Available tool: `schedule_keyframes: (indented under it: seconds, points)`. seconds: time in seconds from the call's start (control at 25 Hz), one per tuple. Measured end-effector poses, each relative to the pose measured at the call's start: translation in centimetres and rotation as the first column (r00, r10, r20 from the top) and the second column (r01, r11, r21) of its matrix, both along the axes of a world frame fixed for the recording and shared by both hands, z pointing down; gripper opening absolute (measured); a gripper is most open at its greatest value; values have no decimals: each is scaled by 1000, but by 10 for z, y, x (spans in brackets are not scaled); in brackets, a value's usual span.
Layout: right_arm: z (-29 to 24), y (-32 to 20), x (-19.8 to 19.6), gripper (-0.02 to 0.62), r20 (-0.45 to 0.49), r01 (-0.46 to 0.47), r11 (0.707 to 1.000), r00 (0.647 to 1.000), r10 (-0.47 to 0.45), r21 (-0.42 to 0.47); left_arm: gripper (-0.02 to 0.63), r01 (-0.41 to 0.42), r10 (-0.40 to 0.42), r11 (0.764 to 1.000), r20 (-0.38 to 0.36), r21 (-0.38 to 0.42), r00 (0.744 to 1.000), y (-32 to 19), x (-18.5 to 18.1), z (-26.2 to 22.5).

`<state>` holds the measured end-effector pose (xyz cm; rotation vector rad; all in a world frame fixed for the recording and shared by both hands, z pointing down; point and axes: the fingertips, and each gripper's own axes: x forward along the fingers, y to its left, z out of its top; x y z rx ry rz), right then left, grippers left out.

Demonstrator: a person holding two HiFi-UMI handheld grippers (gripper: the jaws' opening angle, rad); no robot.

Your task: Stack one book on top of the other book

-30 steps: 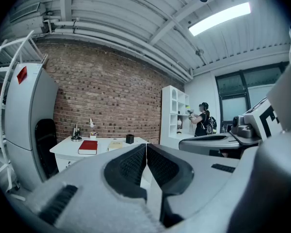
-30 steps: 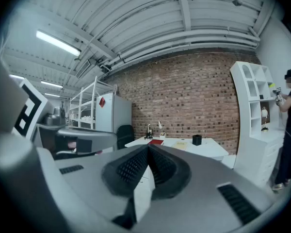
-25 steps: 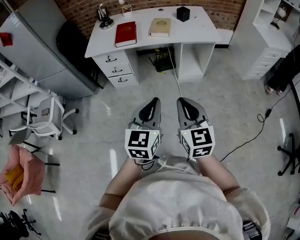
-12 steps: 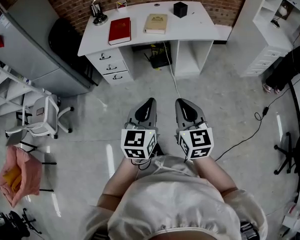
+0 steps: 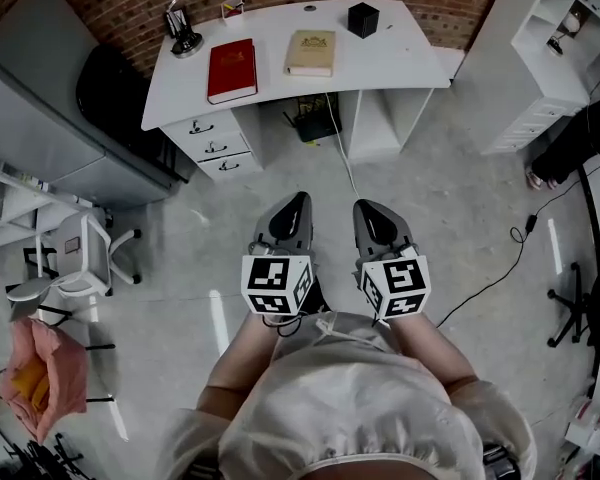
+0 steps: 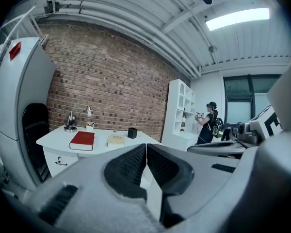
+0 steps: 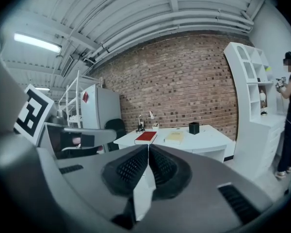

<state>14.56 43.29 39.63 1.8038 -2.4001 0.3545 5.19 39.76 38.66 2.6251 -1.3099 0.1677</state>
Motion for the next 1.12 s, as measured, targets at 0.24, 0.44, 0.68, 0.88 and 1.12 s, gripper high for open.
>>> schedule_keyframes:
  seconds: [0.24,0.44,0.68,0.88,1.12]
  points:
    - [-3,-101,-5,28,-4,-86,996,996,86,-27,21,-40,40,999,-20,-30,999,-105,-14,0]
    - [-9,-192,-21,28,-7,-127,991,992,127,-48,21,-74,73,997,-28,-38,997,-200,-34,-9]
    - [-10,-284,-30,29,3,-187,980,982,187,-75,21,-111,109,993,-37,-45,993,-297,-54,-16]
    - [-1,-331,-31,29,6,-210,971,977,212,-114,21,-108,104,990,-52,-92,993,-345,-65,-4]
    - [19,-389,-17,29,-3,-202,967,979,204,-155,21,-78,70,984,-56,-162,996,-396,-63,22]
